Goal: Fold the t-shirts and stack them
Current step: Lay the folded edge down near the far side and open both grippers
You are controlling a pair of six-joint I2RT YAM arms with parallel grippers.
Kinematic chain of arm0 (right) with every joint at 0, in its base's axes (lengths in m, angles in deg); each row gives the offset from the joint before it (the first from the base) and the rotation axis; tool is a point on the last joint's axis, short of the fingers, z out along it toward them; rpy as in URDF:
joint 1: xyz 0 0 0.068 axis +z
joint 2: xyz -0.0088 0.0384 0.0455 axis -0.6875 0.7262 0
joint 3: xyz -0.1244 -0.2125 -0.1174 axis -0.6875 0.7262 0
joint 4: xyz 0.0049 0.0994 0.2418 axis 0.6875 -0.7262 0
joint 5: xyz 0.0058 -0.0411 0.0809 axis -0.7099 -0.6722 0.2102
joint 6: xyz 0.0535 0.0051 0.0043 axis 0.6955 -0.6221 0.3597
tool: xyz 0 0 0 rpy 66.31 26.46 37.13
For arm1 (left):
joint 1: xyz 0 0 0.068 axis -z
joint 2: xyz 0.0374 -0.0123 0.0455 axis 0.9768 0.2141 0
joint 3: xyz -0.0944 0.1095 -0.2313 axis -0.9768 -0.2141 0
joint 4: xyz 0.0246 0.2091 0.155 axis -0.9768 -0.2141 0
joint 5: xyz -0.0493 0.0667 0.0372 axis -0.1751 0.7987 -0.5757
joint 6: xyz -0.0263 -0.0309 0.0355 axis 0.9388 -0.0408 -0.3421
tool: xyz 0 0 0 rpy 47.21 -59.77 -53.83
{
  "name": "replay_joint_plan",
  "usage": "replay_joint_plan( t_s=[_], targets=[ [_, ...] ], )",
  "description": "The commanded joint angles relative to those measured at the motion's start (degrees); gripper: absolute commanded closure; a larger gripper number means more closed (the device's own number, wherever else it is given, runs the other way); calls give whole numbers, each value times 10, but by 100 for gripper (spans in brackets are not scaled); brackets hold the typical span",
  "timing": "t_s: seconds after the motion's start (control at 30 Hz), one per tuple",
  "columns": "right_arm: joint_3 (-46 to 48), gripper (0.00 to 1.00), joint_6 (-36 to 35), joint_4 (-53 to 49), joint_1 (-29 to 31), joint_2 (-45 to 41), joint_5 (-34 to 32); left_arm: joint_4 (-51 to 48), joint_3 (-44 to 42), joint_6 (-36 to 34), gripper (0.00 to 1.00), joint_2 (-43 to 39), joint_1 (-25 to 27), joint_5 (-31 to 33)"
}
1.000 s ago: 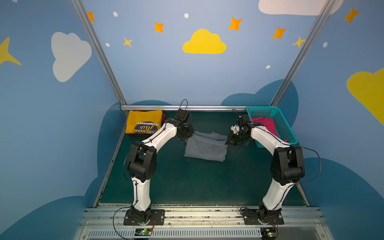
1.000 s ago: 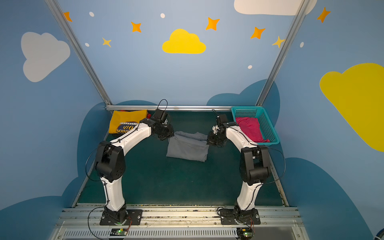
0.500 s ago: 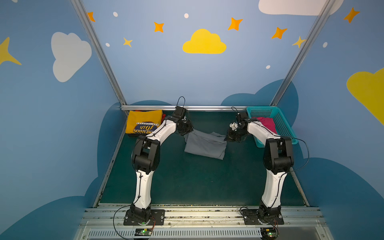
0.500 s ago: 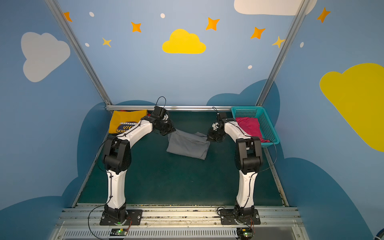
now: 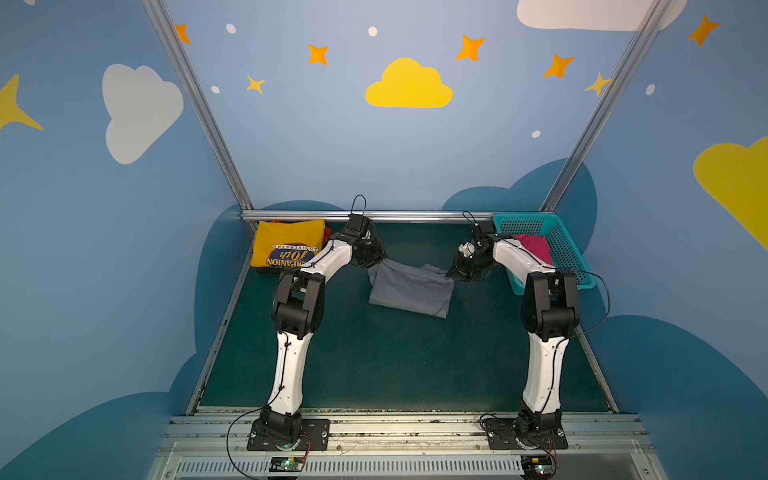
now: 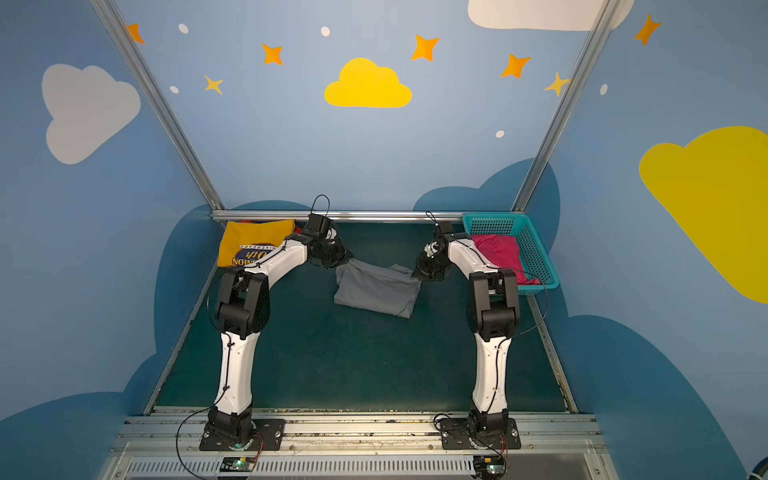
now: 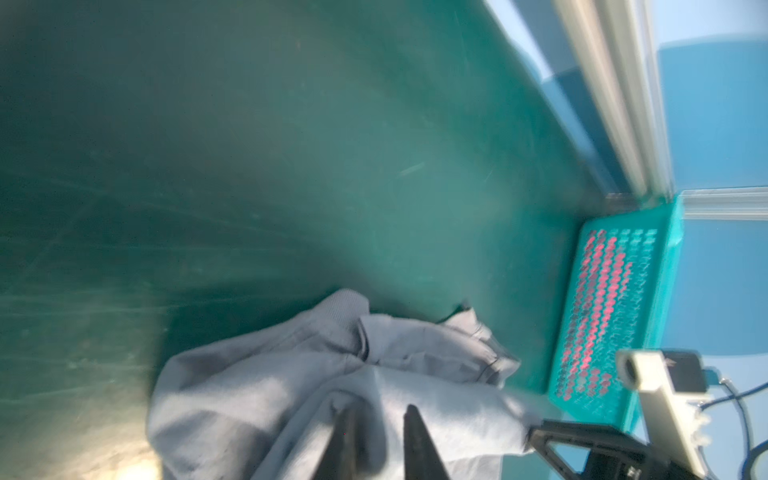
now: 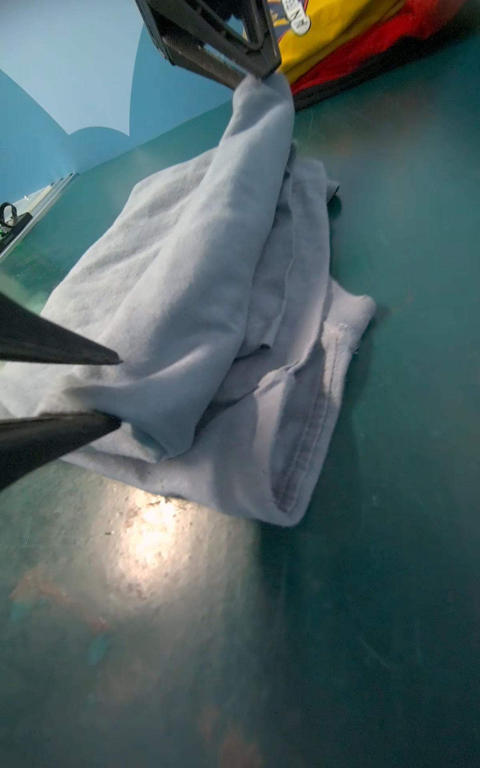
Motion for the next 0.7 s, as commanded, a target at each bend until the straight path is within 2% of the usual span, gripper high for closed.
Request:
replay_joint_plan(
  t_s=[0.0, 0.07, 0.2, 0.4, 0.5, 0.57, 0.67],
  targets=[
    [-24, 68, -7, -23, -9, -6, 8, 31, 9, 10, 57, -15, -8, -1],
    [-27, 62, -9, -29, -14, -20, 4, 28, 16, 4, 44, -25, -10, 7],
    [-20, 56, -13, -31, -22, -56, -1, 15, 16, -14, 31, -54, -11, 28],
    [13, 52, -10, -12, -19, -100, 25, 29, -37, -19, 27, -109, -9, 39],
    [34, 54, -3, 0, -13, -112, 40, 45, -67, -15, 34, -121, -2, 25],
    [51, 63, 5, 19, -6, -113, 57, 57, -78, -13, 44, -116, 6, 6],
    [54, 82, 15, 39, 9, -93, 79, 61, -69, -10, 59, -85, 21, -14]
  ],
)
